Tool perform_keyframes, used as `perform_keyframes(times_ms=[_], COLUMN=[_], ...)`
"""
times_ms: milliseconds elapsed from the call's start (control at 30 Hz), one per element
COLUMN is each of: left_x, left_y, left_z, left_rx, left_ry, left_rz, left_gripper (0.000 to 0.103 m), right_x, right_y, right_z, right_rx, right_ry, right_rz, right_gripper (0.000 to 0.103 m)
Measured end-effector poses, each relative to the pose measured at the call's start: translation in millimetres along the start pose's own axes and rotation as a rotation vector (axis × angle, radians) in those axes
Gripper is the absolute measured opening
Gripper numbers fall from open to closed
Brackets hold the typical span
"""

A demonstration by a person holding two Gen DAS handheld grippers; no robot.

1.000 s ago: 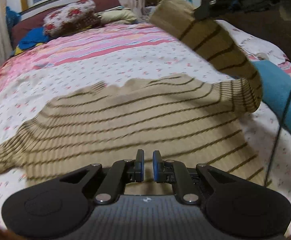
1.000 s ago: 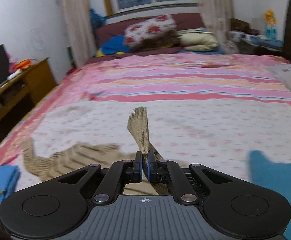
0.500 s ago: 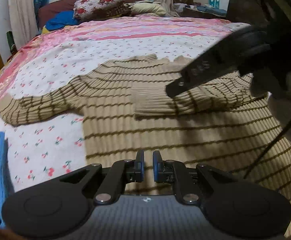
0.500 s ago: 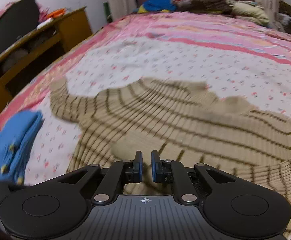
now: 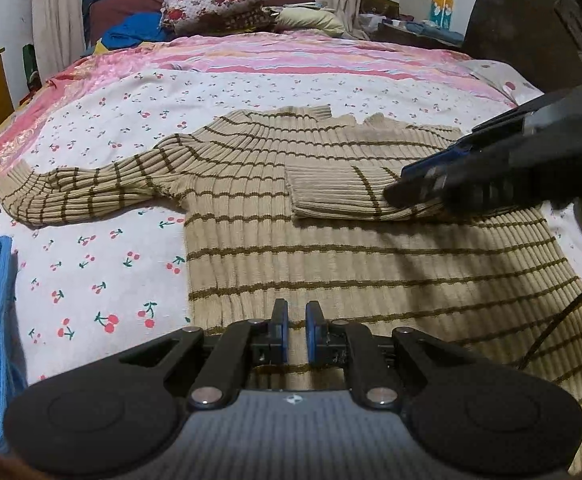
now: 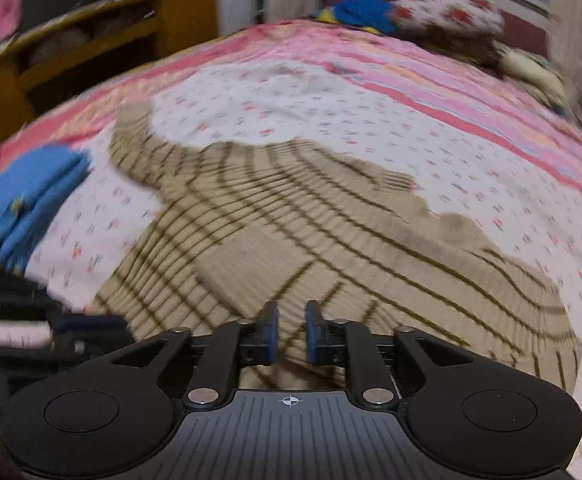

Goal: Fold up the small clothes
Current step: 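Lift the sleeve with the right tool and lay it across the sweater body, then open the right tool and withdraw it from the folded sleeve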

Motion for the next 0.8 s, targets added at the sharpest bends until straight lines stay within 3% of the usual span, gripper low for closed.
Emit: perform_keyframes(times_ms=[100,233,267,300,600,800], left_x=[1,3,3,3,-6,-2], left_y=[2,3,3,4,8,8], left_z=[1,3,3,3,0,0], left_rx=[-0.002,0.0,0.001,0.001,-0.007,-0.013], left_ry=[0.008,0.013,0.013,0.012,-0.01,0.008], left_rz=[-0.005,-0.007,-0.006,-0.005,-0.012,-0.003], left_gripper=[0.019,0.019,0.019,0.019,0.019,0.019], right_x=[8,12,10,7,-49,-40], right_y=[19,30,29,26,19,35], right_z=[9,28,32,34,11,53], right_rx=[0.005,0.093,0.108,0.111,0.085,0.052], right_ry=[-0.005,-0.027,-0.025,-0.024,-0.21,-0.084], right_rz=[-0.118,-0.205,-0.194,-0.152,0.101,0.063], right_gripper=[0.034,0.03,0.026,0.014,0.011,0.018])
Point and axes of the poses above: each gripper's, at about its wrist camera, not at the fingertips, and z roughly the way its jaws point, y to its left, x to its underside, the point moved 3 cm from there along z, roughly the way its jaws point, and after that the axes turned 14 degrees about z, right-handed, at the moved point
